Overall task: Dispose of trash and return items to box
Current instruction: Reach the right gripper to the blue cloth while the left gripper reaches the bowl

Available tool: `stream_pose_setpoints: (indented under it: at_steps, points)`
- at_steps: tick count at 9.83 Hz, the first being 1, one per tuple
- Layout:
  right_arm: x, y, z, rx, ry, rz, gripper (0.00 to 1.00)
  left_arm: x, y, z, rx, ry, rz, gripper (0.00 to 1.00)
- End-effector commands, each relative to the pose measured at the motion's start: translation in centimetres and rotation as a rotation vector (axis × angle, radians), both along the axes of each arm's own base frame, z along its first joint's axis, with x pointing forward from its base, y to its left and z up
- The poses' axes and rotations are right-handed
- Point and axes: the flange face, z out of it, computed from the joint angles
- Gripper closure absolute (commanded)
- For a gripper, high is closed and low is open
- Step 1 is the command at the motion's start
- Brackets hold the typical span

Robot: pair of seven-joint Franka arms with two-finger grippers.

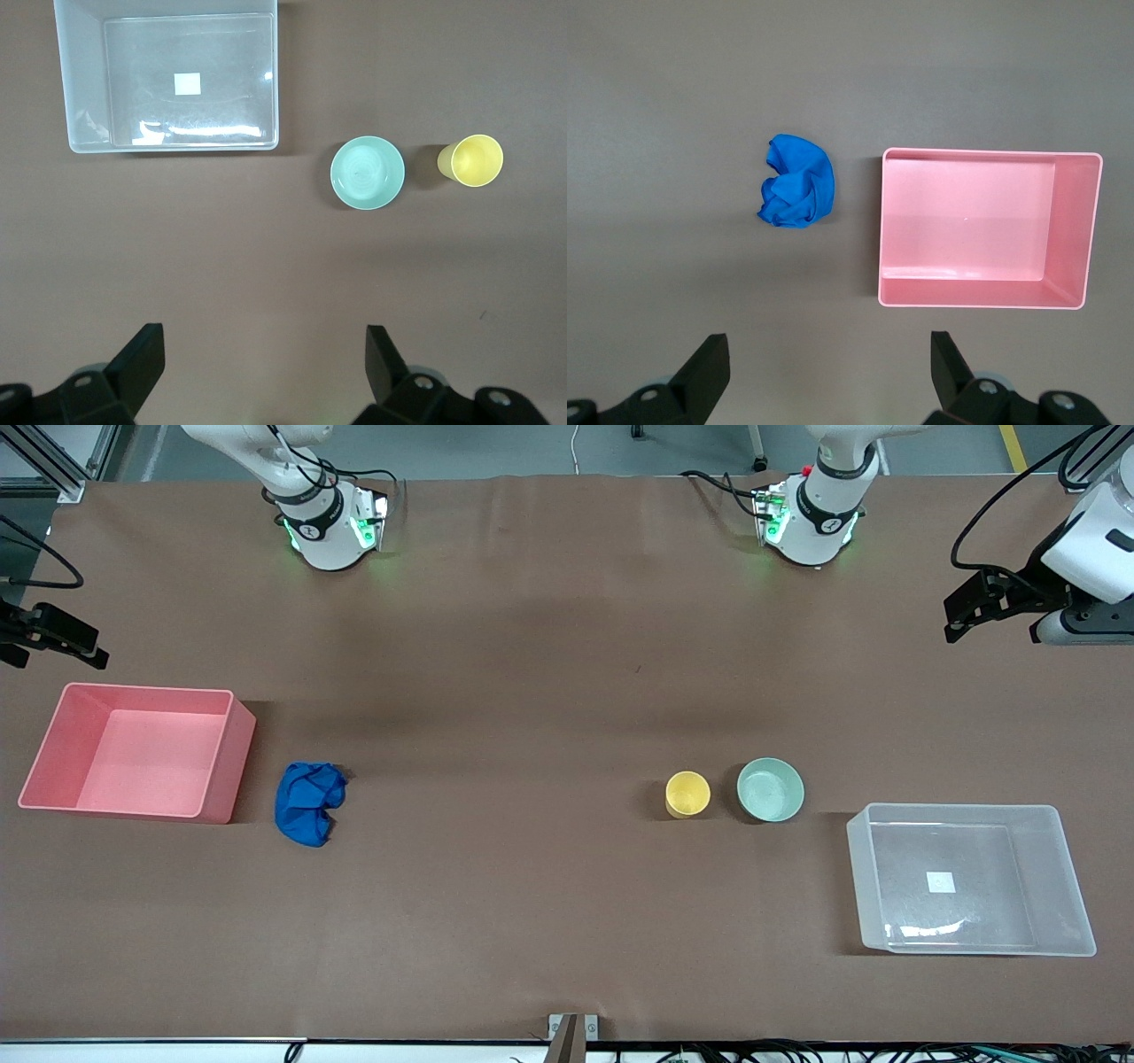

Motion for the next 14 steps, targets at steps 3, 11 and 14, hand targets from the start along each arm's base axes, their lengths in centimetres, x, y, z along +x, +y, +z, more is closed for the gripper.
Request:
stream_pose_setpoints:
  at_steps: [3,11,14]
  points:
    - [-0.2,0.4,0.6,0.001,-0.014,-0.002,0.0,3.2,0.0,-0.7,-0.024,0.016,-0.005,0.0]
    - [1.8,2.6,-6.9,-0.003,-0.05,0.002,0.01,9.7,-3.9,-27.8,-0.069,0.043,0.41,0.0]
    - [3.4,3.6,-18.7,-0.007,-0.064,0.02,0.02,6.3,-4.0,-35.5,-0.087,0.02,0.407,0.0]
